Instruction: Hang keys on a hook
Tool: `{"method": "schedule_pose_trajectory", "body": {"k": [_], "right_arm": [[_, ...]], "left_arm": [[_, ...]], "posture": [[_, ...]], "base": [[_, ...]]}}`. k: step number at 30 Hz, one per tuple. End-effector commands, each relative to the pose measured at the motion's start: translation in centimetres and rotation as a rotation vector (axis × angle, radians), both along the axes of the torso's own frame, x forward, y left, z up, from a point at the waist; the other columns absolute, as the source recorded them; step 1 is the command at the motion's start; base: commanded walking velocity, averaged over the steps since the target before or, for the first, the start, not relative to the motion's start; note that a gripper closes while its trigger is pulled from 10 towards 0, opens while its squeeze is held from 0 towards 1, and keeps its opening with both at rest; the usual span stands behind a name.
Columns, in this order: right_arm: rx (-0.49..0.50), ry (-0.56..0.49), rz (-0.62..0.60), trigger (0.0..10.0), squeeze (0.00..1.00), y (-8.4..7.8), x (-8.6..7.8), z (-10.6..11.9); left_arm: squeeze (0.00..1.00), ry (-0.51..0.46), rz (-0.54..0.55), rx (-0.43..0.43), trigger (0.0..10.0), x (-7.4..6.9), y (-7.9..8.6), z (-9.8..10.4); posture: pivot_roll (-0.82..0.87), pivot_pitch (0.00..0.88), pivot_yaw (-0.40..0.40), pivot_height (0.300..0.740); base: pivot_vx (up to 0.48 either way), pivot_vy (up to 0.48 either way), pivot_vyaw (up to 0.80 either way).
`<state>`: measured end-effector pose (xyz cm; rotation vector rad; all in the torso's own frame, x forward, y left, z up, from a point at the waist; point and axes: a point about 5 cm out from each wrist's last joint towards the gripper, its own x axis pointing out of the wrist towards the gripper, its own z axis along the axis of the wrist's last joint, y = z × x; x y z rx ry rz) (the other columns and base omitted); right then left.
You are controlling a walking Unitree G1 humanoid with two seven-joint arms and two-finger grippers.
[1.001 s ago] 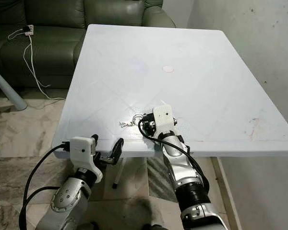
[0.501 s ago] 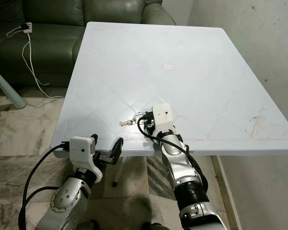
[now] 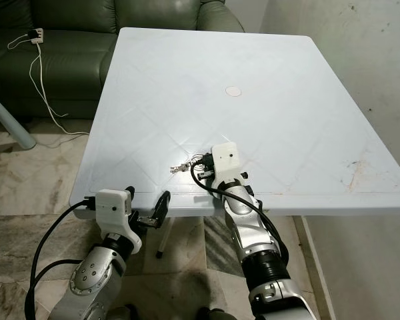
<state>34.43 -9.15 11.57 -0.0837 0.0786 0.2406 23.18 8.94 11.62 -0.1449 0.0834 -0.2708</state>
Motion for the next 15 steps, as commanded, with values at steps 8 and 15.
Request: {"method": "schedule_pose_trajectory", "body": {"k": [8,15], "right_arm": [[-0.014,0.015,-0.035,10.0,0.00,-0.93,0.01,-0.44],[-0.002,0.014,-0.049,10.0,0.78,-1.31,0.17,-0.28]], "left_arm": [[0.00,0.001,-0.008,-0.036,10.0,-0.12,-0.70,0.36],[0.00,-0.001,-0.012,-0.040,10.0,-0.04,-0.83,0.44]], "posture": [[0.15,0.178,-0.119,0.740],[0.15,0.176,-0.118,0.740]], "base": [[0.000,0.000,0.00],[0.000,0.000,0.00]]}}
